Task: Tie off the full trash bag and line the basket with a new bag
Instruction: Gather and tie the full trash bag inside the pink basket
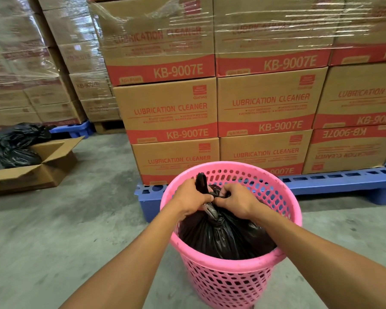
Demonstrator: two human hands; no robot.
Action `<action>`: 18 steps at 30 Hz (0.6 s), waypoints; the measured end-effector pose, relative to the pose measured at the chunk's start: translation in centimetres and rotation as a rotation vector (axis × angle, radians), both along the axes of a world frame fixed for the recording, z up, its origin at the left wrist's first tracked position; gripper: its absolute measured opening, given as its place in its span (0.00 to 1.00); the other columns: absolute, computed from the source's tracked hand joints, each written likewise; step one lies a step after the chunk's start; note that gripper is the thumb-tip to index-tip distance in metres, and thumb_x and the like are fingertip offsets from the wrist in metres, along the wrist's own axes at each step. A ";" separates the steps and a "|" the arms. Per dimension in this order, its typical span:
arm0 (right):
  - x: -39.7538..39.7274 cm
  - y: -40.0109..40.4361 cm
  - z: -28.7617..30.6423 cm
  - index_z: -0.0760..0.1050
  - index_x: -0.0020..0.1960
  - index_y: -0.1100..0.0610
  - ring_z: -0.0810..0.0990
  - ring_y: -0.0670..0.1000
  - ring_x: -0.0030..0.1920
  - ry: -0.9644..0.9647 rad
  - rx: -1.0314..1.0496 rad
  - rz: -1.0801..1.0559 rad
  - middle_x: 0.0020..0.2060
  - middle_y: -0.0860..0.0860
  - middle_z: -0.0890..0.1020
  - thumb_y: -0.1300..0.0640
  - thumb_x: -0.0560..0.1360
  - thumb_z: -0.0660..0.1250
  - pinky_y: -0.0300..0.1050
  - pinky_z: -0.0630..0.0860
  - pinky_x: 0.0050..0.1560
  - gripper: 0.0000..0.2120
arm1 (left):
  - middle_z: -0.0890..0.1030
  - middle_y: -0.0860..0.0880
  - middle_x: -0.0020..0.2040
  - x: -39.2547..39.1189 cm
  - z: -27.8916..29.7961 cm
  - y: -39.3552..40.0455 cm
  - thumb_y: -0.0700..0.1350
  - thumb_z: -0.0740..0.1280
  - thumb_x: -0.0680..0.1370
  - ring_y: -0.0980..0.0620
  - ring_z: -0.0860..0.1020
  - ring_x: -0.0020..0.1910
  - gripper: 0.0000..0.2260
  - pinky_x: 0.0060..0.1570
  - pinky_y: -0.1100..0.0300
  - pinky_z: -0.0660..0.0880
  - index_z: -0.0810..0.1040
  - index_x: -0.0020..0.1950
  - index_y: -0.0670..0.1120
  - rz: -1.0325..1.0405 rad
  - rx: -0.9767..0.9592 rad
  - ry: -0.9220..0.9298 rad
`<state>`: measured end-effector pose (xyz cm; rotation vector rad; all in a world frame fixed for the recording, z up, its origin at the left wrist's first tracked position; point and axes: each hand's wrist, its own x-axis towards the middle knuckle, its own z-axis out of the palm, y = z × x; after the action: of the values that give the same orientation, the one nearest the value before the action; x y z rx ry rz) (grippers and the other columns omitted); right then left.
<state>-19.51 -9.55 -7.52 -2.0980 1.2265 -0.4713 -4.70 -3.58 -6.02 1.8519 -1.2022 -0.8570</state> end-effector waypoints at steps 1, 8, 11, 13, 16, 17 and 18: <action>0.3 0.1 -0.1 0.68 0.34 0.51 0.75 0.52 0.37 0.021 -0.036 -0.018 0.29 0.45 0.75 0.48 0.69 0.70 0.52 0.72 0.50 0.13 | 0.85 0.44 0.41 0.0 0.3 0.3 0.42 0.76 0.62 0.44 0.83 0.43 0.10 0.53 0.40 0.80 0.83 0.42 0.44 -0.011 -0.006 0.018; -1.1 -0.2 1.5 0.80 0.45 0.53 0.80 0.51 0.47 -0.232 0.320 0.178 0.42 0.49 0.82 0.55 0.75 0.68 0.46 0.74 0.54 0.03 | 0.81 0.54 0.35 0.1 0.4 1.1 0.34 0.74 0.69 0.54 0.79 0.38 0.11 0.45 0.58 0.76 0.81 0.37 0.50 -0.042 -0.163 -0.089; -1.9 -0.9 1.6 0.81 0.55 0.47 0.79 0.51 0.51 -0.361 0.327 0.123 0.48 0.52 0.83 0.56 0.81 0.59 0.41 0.74 0.53 0.13 | 0.83 0.52 0.39 -0.3 -0.1 1.1 0.36 0.73 0.70 0.49 0.81 0.44 0.08 0.47 0.55 0.76 0.80 0.40 0.49 -0.062 -0.230 -0.231; -1.9 -1.0 1.4 0.79 0.60 0.45 0.78 0.49 0.56 -0.274 0.242 0.191 0.55 0.52 0.83 0.60 0.82 0.57 0.41 0.73 0.58 0.16 | 0.83 0.49 0.42 -0.8 -0.3 1.3 0.35 0.72 0.71 0.48 0.79 0.46 0.06 0.47 0.54 0.75 0.79 0.42 0.45 -0.087 -0.304 -0.350; -1.7 -0.8 1.2 0.80 0.60 0.47 0.79 0.46 0.56 -0.121 0.220 0.281 0.54 0.47 0.83 0.65 0.80 0.60 0.42 0.73 0.62 0.18 | 0.79 0.48 0.45 -1.2 -0.6 1.6 0.34 0.71 0.71 0.48 0.75 0.47 0.06 0.46 0.53 0.71 0.78 0.43 0.44 -0.114 -0.387 -0.523; -1.6 -0.8 1.2 0.81 0.57 0.49 0.79 0.44 0.50 -0.129 0.219 0.272 0.47 0.45 0.83 0.65 0.79 0.62 0.40 0.74 0.58 0.16 | 0.77 0.48 0.46 -1.2 -0.6 1.8 0.34 0.70 0.72 0.48 0.74 0.47 0.07 0.46 0.54 0.71 0.77 0.43 0.45 -0.125 -0.398 -0.539; -1.6 -0.8 1.2 0.82 0.54 0.51 0.77 0.43 0.44 -0.155 0.222 0.262 0.40 0.43 0.81 0.63 0.78 0.64 0.38 0.73 0.52 0.12 | 0.76 0.49 0.46 -1.2 -0.6 2.0 0.34 0.70 0.72 0.49 0.73 0.47 0.08 0.47 0.54 0.71 0.77 0.44 0.46 -0.133 -0.401 -0.543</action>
<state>-21.15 -10.39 -6.28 -1.9562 0.8583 -0.3539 -5.90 -1.63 -6.66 1.7254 -1.6995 -0.1427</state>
